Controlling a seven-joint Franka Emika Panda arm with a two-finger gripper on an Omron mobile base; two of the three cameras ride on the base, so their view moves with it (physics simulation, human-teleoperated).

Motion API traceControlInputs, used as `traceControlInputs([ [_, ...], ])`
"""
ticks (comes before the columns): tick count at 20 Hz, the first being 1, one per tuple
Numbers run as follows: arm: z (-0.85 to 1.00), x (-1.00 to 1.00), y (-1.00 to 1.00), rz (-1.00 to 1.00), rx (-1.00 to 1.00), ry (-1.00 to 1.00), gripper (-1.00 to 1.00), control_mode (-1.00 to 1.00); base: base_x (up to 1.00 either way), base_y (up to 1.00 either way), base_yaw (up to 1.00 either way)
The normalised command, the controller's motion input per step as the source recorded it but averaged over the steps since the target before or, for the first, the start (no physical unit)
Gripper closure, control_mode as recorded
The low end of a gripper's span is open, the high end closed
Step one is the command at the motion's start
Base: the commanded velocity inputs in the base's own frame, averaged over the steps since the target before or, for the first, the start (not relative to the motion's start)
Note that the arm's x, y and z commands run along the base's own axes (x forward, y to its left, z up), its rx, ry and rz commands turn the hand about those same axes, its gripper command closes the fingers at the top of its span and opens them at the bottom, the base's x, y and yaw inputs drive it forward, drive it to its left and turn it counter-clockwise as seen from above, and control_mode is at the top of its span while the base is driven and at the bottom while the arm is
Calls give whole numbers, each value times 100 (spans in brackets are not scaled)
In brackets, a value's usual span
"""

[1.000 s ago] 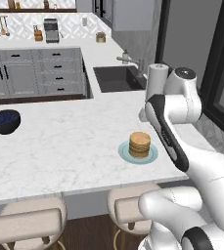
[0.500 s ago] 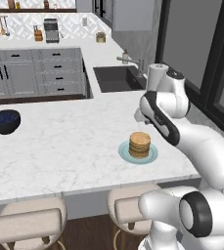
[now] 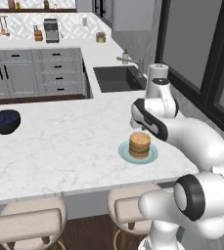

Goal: Take the strawberry from the fridge and place it on top of the pancake, located on the dining counter.

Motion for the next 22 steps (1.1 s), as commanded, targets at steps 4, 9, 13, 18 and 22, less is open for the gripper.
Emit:
traceControlInputs([
  [4,-30,51,0,0,-6,2,100,-100,0,0,0],
  [9,-36,31,0,0,-2,1,100,-100,0,0,0],
  [13,-23,0,0,0,0,0,100,-100,0,0,0],
  [18,-32,0,0,0,7,1,100,-100,0,0,0],
  [22,-27,0,0,0,6,0,100,-100,0,0,0],
])
